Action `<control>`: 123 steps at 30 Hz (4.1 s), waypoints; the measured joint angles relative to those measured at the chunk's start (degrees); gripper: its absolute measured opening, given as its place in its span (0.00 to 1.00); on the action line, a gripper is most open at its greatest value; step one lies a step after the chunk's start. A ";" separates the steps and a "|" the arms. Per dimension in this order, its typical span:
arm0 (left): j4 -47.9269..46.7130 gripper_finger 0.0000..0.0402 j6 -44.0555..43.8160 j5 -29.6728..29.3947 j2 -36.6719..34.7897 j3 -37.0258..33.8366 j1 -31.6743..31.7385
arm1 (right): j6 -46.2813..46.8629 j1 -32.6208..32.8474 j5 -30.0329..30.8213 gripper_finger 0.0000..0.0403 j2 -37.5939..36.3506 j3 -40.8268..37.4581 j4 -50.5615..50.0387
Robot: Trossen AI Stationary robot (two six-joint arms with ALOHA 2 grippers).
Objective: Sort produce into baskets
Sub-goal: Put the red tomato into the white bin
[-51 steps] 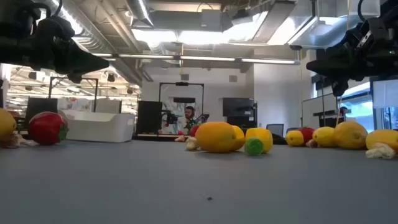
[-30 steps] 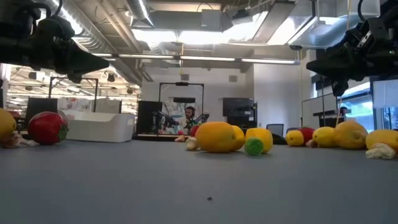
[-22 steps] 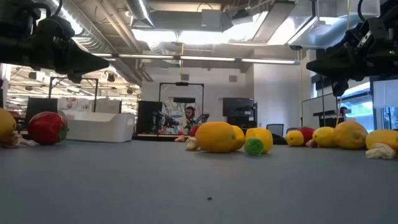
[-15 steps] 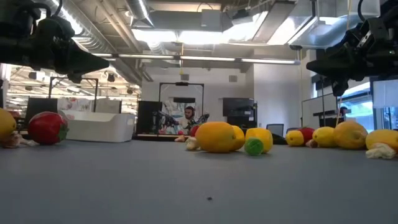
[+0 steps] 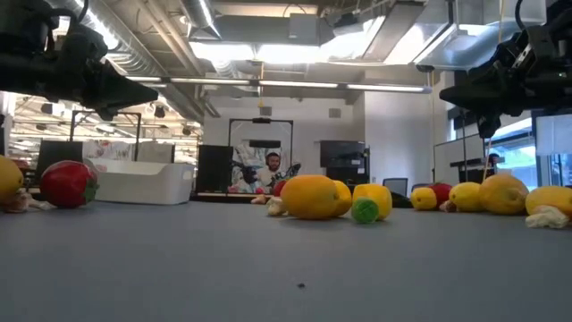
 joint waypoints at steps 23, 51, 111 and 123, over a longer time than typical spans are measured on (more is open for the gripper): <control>12.30 0.04 0.03 -0.09 0.02 0.00 0.02 | -2.96 0.02 9.73 0.01 0.01 0.00 8.69; -4.37 0.04 -4.88 -4.17 44.26 33.22 -4.81 | -30.14 0.00 10.58 0.01 15.82 3.92 22.15; -37.72 0.73 -12.04 -5.41 57.24 50.03 -7.67 | -40.81 0.02 13.18 0.01 15.80 4.07 20.28; -48.50 0.96 -19.88 -3.34 57.22 49.98 -6.00 | -39.98 0.02 13.20 0.01 15.80 4.07 18.86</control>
